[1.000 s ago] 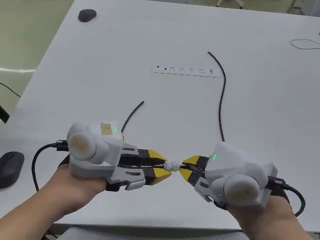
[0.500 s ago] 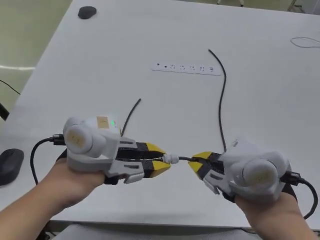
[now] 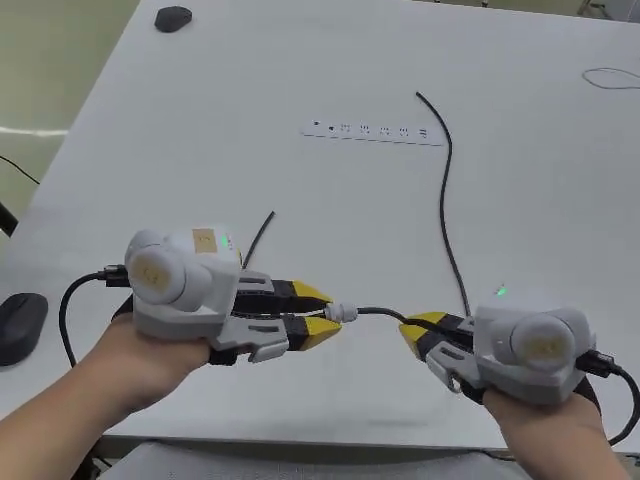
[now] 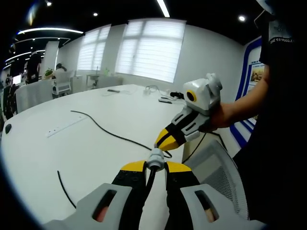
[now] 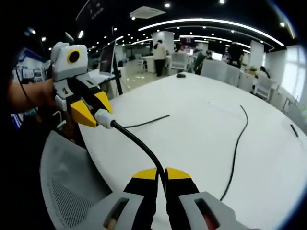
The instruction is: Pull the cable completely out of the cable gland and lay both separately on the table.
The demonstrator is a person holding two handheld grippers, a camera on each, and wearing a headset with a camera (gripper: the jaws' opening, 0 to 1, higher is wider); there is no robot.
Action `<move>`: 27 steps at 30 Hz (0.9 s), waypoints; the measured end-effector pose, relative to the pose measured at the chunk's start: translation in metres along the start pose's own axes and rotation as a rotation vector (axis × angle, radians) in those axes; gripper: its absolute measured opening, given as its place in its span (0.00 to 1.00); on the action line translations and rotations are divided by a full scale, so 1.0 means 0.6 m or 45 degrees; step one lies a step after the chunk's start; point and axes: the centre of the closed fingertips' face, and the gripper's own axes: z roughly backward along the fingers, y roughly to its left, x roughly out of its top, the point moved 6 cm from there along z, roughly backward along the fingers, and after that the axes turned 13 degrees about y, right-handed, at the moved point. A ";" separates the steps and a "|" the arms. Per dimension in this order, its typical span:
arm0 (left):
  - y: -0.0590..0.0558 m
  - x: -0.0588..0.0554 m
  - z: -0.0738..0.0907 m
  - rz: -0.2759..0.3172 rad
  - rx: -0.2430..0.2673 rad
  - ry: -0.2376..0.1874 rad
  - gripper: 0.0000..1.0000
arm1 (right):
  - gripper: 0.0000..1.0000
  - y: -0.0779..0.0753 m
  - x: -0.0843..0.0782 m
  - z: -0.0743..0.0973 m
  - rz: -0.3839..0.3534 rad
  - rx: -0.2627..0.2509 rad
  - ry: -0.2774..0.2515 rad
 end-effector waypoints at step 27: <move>0.001 0.001 -0.002 0.014 -0.006 -0.015 0.15 | 0.04 -0.010 -0.019 0.011 -0.030 -0.018 0.020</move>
